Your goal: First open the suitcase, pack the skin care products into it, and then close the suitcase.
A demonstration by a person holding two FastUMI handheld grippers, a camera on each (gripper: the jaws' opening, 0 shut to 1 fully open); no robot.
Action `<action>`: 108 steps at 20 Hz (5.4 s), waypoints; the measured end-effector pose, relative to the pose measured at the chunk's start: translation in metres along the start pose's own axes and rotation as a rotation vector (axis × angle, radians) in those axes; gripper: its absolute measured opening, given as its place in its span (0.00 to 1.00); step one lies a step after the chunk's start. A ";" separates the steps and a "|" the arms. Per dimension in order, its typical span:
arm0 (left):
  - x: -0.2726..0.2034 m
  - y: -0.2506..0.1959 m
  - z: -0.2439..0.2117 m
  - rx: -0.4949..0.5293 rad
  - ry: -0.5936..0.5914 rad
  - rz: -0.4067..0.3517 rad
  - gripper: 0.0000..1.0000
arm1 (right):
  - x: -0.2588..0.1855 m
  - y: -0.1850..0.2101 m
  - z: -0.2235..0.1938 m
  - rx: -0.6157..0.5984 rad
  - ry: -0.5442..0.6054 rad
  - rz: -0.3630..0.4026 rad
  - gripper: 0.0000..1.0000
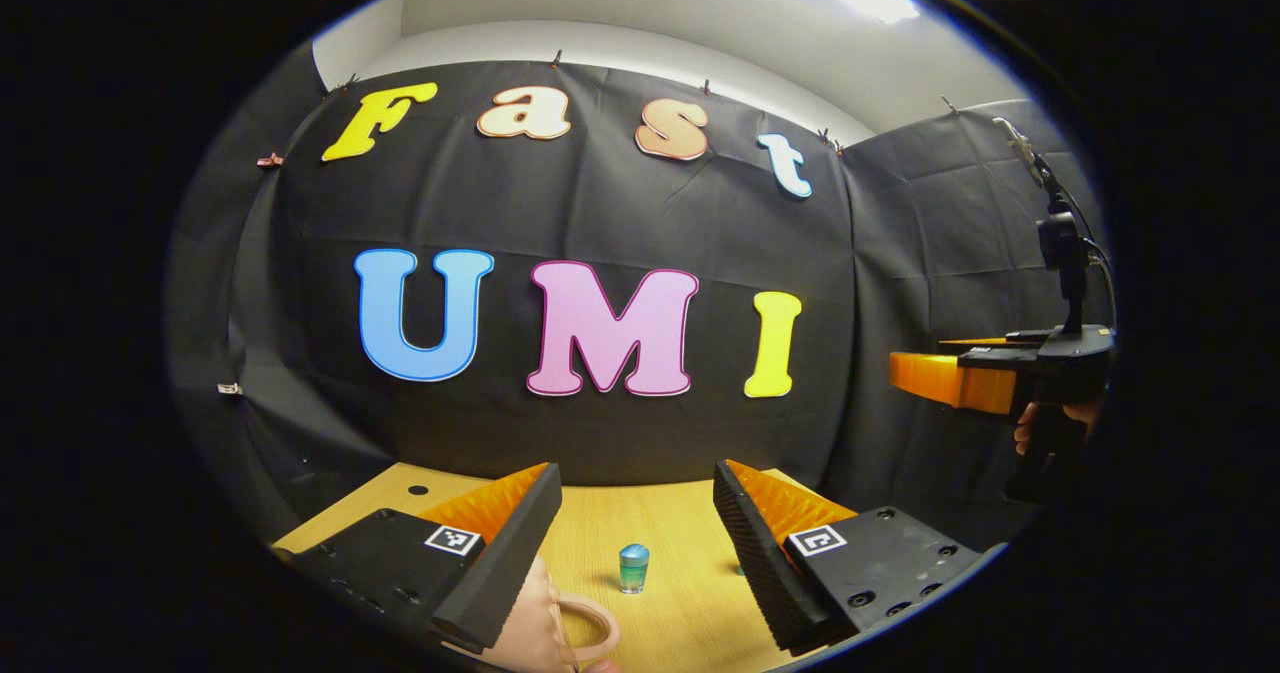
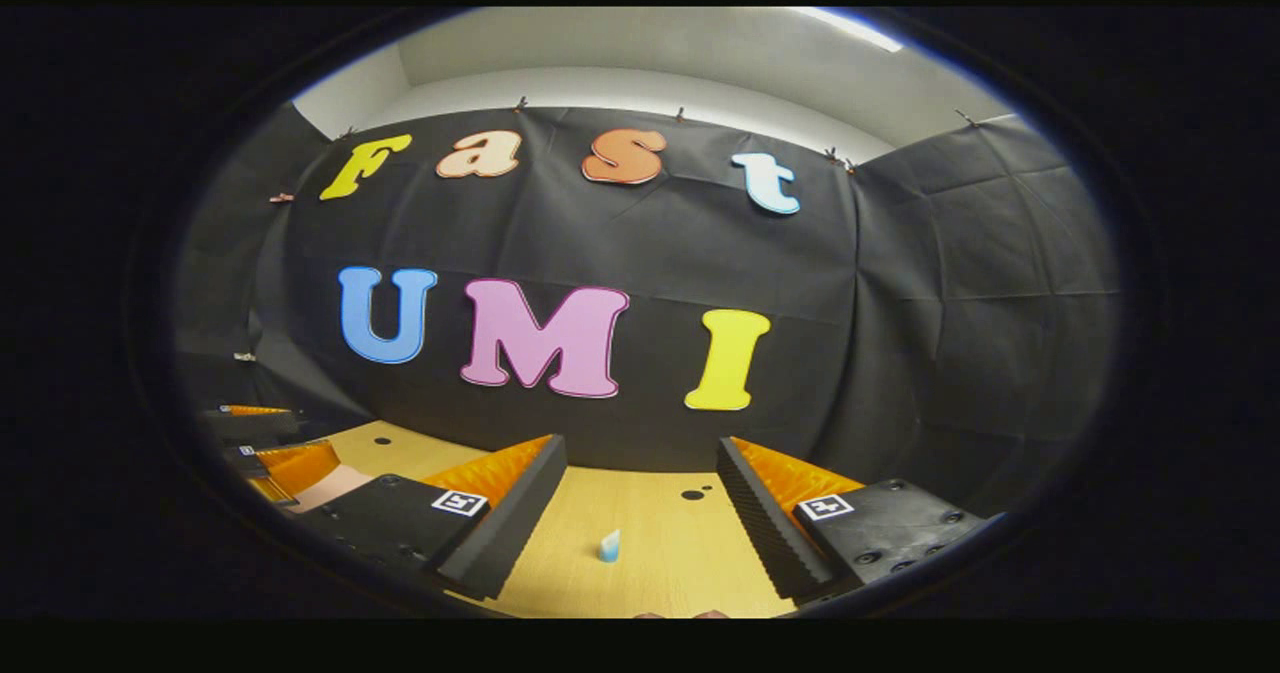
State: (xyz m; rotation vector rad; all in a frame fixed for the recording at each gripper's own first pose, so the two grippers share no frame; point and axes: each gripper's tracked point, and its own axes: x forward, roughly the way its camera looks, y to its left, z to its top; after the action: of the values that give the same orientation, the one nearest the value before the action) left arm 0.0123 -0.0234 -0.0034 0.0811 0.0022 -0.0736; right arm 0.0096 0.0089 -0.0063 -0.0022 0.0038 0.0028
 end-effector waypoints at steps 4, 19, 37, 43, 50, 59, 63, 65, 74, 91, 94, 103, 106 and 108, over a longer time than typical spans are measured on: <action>0.002 0.002 -0.001 0.002 0.006 -0.002 0.96 | 0.001 0.003 0.004 -0.017 -0.014 0.007 0.96; -0.003 -0.003 -0.009 0.022 0.035 -0.027 0.96 | -0.005 0.011 0.005 -0.025 -0.020 0.000 0.96; -0.006 -0.011 -0.073 -0.063 0.252 -0.070 0.96 | -0.008 0.011 -0.005 -0.028 -0.034 0.015 0.96; 0.012 -0.021 -0.161 -0.162 0.561 0.016 0.96 | 0.028 -0.007 -0.041 -0.001 -0.013 0.075 0.96; 0.047 -0.001 -0.247 -0.185 0.820 0.160 0.96 | 0.060 -0.024 -0.106 0.031 0.097 0.156 0.96; 0.068 0.026 -0.319 -0.190 1.001 0.253 0.97 | 0.094 -0.037 -0.131 0.045 0.165 0.173 0.96; 0.071 0.036 -0.342 -0.153 1.065 0.281 0.79 | 0.103 -0.035 -0.139 0.041 0.187 0.188 0.96; 0.067 0.039 -0.342 -0.184 1.090 0.282 0.23 | 0.106 -0.034 -0.140 0.039 0.193 0.192 0.96; 0.060 0.030 -0.281 -0.209 1.059 0.235 0.13 | 0.114 -0.018 -0.137 0.065 0.182 0.251 0.96; 0.047 0.190 -0.084 -0.327 0.761 0.237 0.12 | 0.086 0.027 -0.102 -0.001 0.135 0.227 0.96; 0.030 0.252 -0.068 -0.255 0.739 0.256 0.11 | 0.081 0.057 -0.086 -0.014 0.115 0.195 0.96; -0.013 0.430 -0.098 -0.233 0.721 0.340 0.11 | 0.071 0.137 -0.061 -0.011 0.102 0.136 0.96; -0.035 0.504 -0.135 -0.223 0.774 0.443 0.11 | 0.064 0.154 -0.061 -0.031 0.114 0.119 0.96; -0.043 0.542 -0.162 -0.227 0.790 0.477 0.11 | 0.058 0.157 -0.060 -0.048 0.125 0.096 0.96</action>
State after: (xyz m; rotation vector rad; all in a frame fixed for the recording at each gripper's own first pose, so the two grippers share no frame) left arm 0.0095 0.5319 -0.1210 -0.1213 0.7772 0.4392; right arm 0.0674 0.1660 -0.0667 -0.0501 0.1293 0.0992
